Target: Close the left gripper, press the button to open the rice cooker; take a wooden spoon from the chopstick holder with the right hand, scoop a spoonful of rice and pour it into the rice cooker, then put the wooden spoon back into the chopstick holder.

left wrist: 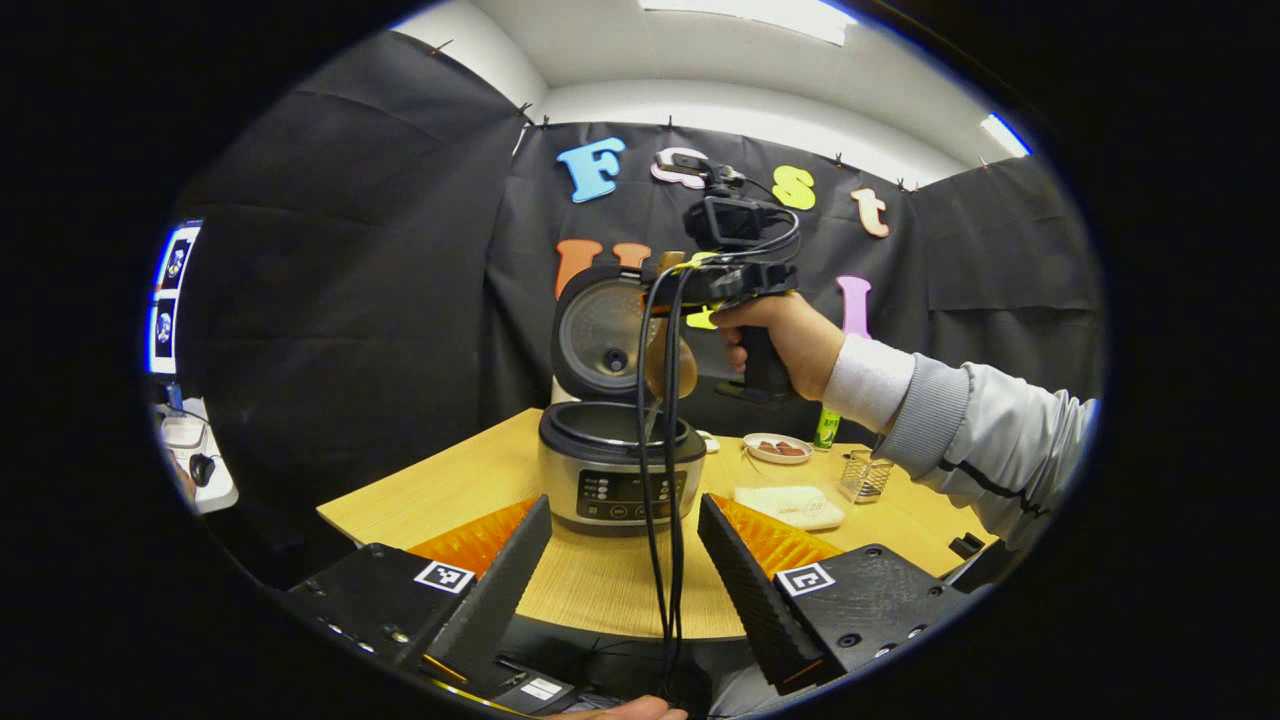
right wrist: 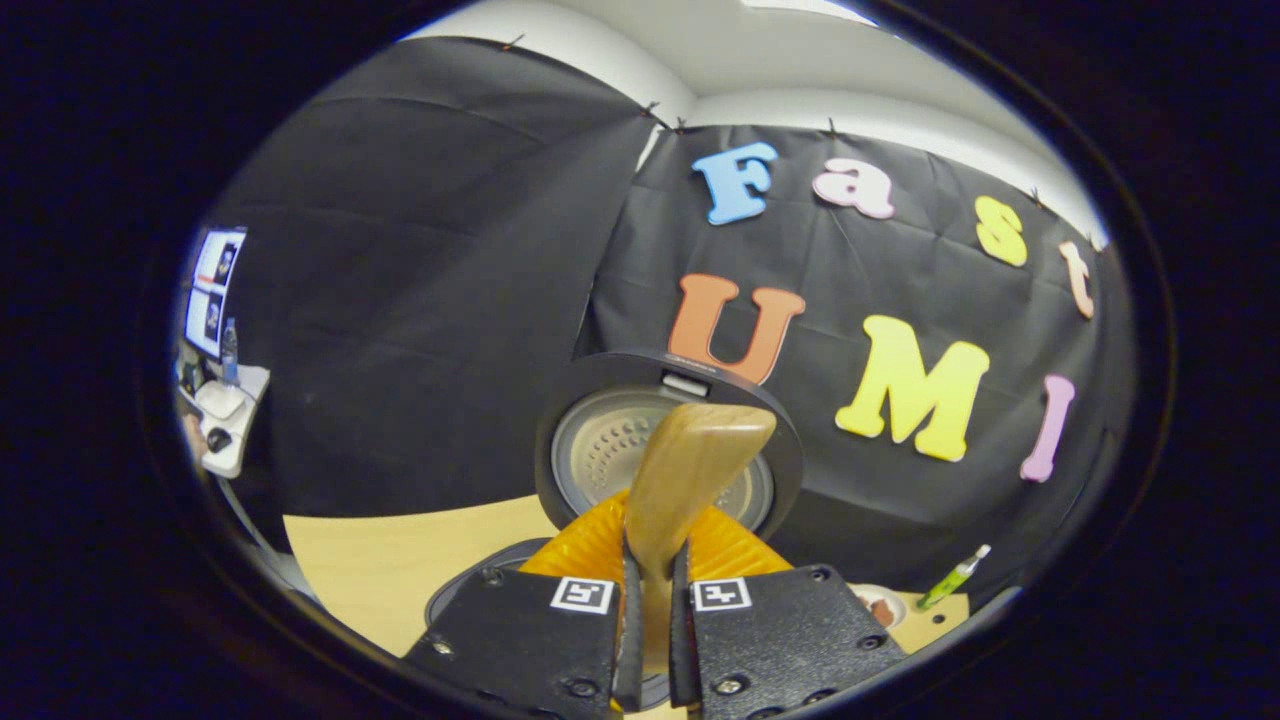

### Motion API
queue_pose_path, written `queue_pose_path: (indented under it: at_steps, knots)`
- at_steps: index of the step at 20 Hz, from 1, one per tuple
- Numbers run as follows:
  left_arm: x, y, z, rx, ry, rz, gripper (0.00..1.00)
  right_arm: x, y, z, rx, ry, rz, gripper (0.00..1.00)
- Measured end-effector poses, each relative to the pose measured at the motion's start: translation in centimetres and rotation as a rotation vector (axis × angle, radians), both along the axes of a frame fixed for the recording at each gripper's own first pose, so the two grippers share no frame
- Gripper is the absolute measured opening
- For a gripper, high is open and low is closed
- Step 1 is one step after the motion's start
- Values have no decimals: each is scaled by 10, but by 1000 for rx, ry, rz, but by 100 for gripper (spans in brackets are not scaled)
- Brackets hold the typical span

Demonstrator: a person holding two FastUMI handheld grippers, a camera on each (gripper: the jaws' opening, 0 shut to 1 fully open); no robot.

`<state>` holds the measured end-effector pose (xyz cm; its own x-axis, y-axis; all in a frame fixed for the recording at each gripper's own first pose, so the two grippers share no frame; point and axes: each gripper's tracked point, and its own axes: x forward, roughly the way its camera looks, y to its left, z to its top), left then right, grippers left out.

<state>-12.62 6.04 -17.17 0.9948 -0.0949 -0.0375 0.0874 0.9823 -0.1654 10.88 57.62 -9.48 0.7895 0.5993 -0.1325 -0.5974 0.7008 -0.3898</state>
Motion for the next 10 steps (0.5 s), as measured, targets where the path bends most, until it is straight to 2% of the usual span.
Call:
queue_pose_path:
  at_steps: [2, 4, 6, 10]
  knots:
    - [3, -4, 15, 4, -27, -10, 95, -8, 7, 6, -91, -100, 24, 16]
    - [2, -10, 26, 15, -45, -17, 95, -19, 13, 5, -121, -162, 55, 16]
    - [-1, -21, 34, 30, -55, -39, 94, -27, 14, 3, -94, -155, 72, 16]
    - [-8, -39, 47, 70, -99, -67, 94, -20, 2, 9, -32, -100, 19, 16]
